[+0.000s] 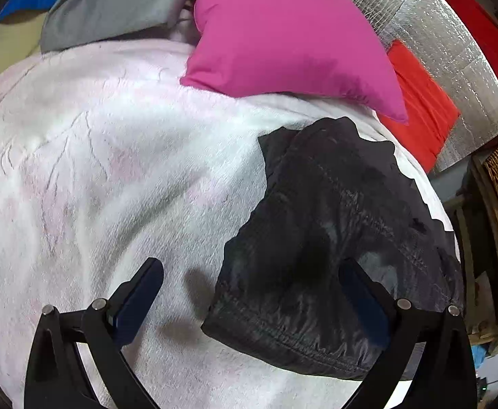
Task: Fold large clothes
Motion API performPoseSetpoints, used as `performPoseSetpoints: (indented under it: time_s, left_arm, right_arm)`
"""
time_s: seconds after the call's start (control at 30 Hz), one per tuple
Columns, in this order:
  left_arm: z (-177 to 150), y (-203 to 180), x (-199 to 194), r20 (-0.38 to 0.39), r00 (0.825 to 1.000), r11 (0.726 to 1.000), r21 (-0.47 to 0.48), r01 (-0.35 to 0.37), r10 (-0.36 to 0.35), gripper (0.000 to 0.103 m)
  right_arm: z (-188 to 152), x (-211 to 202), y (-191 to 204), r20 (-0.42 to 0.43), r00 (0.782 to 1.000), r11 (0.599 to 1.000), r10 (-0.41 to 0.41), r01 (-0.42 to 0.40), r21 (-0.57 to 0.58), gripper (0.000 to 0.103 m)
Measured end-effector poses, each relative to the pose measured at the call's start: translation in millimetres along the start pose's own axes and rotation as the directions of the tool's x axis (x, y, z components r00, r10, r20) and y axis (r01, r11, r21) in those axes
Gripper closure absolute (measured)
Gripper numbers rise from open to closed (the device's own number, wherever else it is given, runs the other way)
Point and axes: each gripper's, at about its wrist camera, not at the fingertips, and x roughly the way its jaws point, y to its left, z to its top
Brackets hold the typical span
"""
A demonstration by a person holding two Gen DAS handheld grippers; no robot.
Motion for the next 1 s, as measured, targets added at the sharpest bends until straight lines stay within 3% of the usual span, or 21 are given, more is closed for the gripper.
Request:
performPoseSetpoints:
  time_s: [0.23, 0.47, 0.6, 0.67, 0.77, 0.93, 1.0]
  left_arm:
    - [-16.7, 2.5, -4.2, -0.069, 0.994, 0.995, -0.073, 0.075, -0.08, 0.001]
    - [-48.7, 2.0, -22.2, -0.072, 0.985, 0.983, -0.106, 0.15, -0.158, 0.001]
    - [-56.8, -3.8, -13.9, -0.121, 0.974, 0.98, -0.088, 0.181, -0.191, 0.001]
    - [-56.8, -0.2, -3.3, -0.15, 0.968, 0.975, -0.124, 0.183, -0.201, 0.001]
    - [-49.0, -0.8, 4.8, -0.124, 0.97, 0.97, -0.155, 0.188, -0.207, 0.002]
    - [-36.8, 3.5, 11.2, -0.044, 0.962, 0.943, -0.215, 0.254, -0.269, 0.004]
    - [-34.7, 7.7, 10.3, -0.006, 0.967, 0.94, -0.235, 0.248, -0.257, 0.021]
  right_arm:
    - [-6.8, 34.3, 14.9, -0.023, 1.0, 1.0, -0.019, 0.019, -0.025, 0.023]
    - [6.8, 55.6, 23.1, 0.017, 1.0, 1.0, -0.001, 0.001, 0.004, 0.02]
    - [5.0, 66.8, 38.2, 0.071, 0.997, 0.998, -0.016, 0.021, -0.067, 0.02]
    - [0.6, 75.8, 44.9, 0.08, 0.995, 0.991, -0.056, 0.065, -0.116, 0.02]
    - [-1.9, 86.2, 50.1, 0.081, 0.991, 0.979, -0.109, 0.121, -0.166, 0.029]
    - [0.0, 87.6, 49.8, 0.095, 0.99, 0.978, -0.109, 0.124, -0.166, 0.041]
    - [-3.8, 87.6, 55.2, 0.107, 0.986, 0.97, -0.127, 0.146, -0.194, 0.05]
